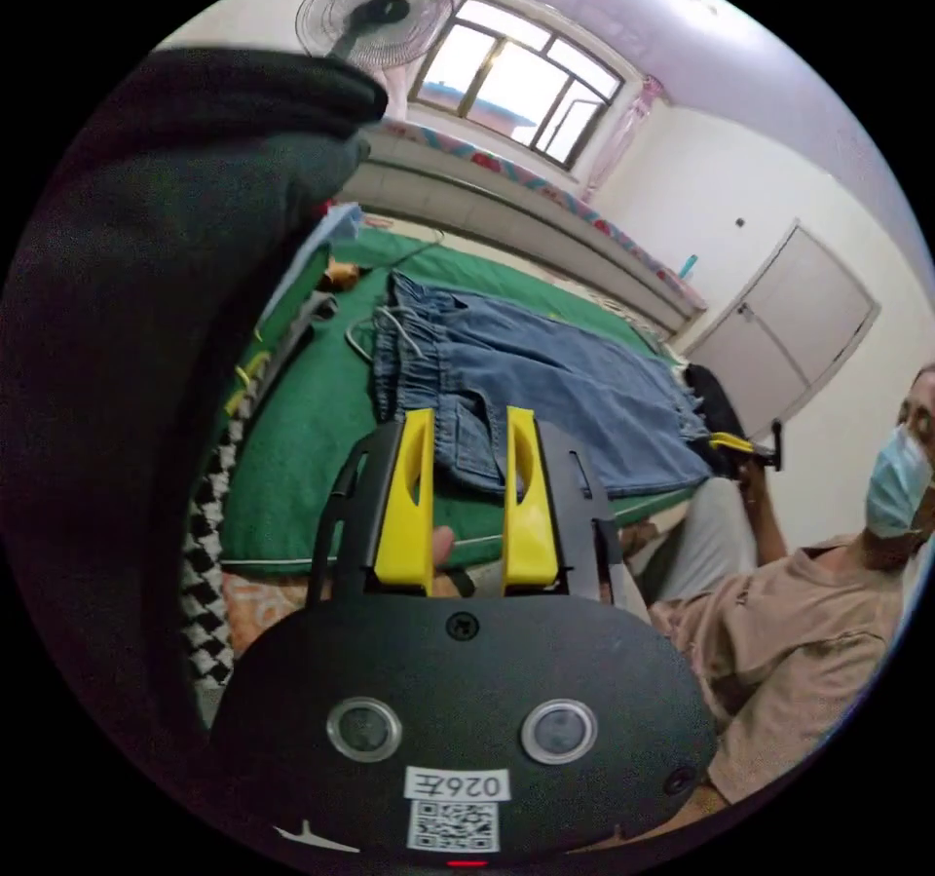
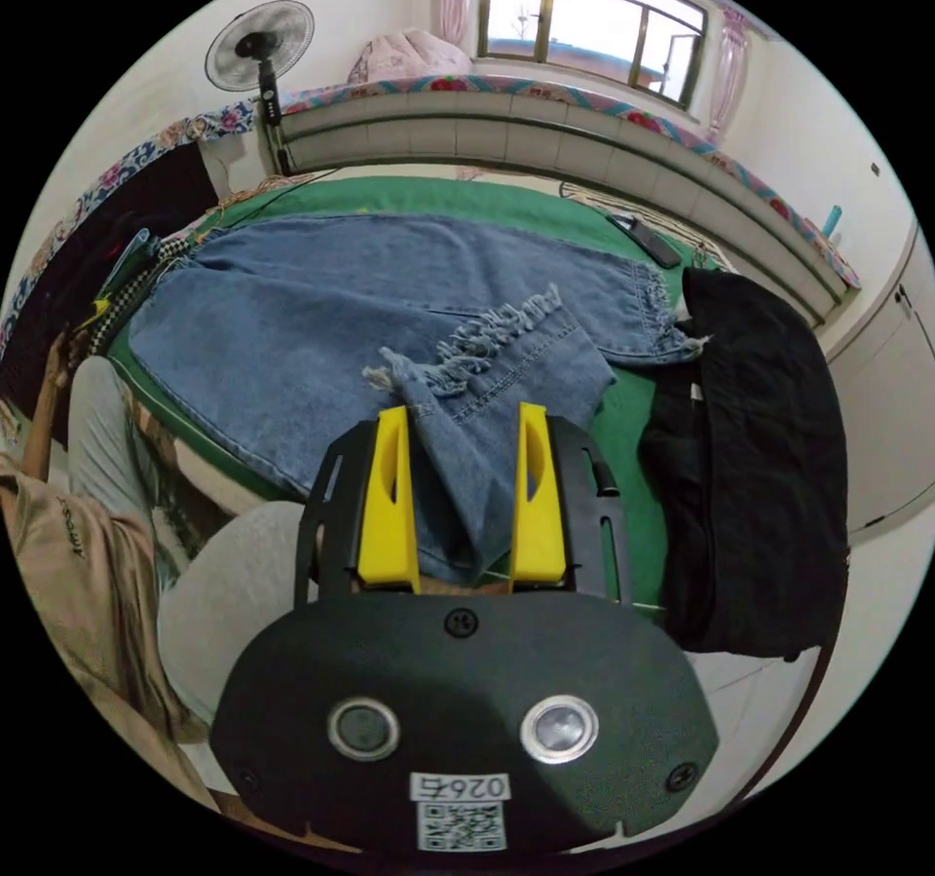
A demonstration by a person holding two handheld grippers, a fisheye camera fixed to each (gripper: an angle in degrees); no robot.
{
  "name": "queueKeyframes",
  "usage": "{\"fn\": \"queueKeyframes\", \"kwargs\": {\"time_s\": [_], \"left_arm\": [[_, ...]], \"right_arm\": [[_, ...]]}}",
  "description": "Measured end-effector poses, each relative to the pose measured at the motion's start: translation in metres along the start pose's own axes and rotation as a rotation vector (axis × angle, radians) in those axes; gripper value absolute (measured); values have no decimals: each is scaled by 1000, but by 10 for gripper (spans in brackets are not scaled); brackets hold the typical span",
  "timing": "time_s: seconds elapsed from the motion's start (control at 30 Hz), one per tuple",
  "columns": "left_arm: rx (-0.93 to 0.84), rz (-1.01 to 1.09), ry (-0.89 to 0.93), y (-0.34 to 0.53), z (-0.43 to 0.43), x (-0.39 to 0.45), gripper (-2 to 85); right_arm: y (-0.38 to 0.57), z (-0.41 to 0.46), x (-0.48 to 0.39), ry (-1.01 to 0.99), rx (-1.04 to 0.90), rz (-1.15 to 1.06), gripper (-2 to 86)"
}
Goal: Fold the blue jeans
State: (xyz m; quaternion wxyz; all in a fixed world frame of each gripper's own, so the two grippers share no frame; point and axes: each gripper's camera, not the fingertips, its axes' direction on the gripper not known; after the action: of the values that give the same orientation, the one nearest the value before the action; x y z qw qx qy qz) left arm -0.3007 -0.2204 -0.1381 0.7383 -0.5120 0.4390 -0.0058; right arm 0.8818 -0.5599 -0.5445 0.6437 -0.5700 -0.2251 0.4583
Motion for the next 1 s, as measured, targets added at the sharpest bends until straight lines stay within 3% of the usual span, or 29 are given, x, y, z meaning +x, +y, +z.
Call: {"fn": "queueKeyframes", "kwargs": {"time_s": [0.07, 0.17, 0.27, 0.47, 0.63, 0.73, 0.83, 0.87, 1.0], "left_arm": [[-47, -67, 91, 0, 16, -20, 159], [-153, -112, -10, -13, 45, -34, 249], [-295, -130, -15, -28, 72, -34, 314], [-437, -119, -274, -52, 95, -21, 191], [-527, -69, -296, -72, 105, -22, 139], [-455, -86, -147, -75, 87, -31, 69], [-189, -147, 138, -64, 42, -48, 22], [-90, -182, 242, -57, 26, -58, 18], [48, -214, 276, -51, 0, -63, 10]], "right_arm": [[2, 13, 11, -2, -41, 22, 118], [6, 36, 24, -10, -116, 56, 99], [16, 29, 40, -39, -57, 115, 60], [42, 10, 98, -215, 37, 262, 7], [68, -11, 149, -339, 115, 364, -6], [99, -47, 183, -422, 328, 492, -8], [155, -84, 227, -532, 632, 706, -9], [165, -87, 235, -543, 656, 751, -9], [214, -99, 269, -619, 730, 950, -11]]}}
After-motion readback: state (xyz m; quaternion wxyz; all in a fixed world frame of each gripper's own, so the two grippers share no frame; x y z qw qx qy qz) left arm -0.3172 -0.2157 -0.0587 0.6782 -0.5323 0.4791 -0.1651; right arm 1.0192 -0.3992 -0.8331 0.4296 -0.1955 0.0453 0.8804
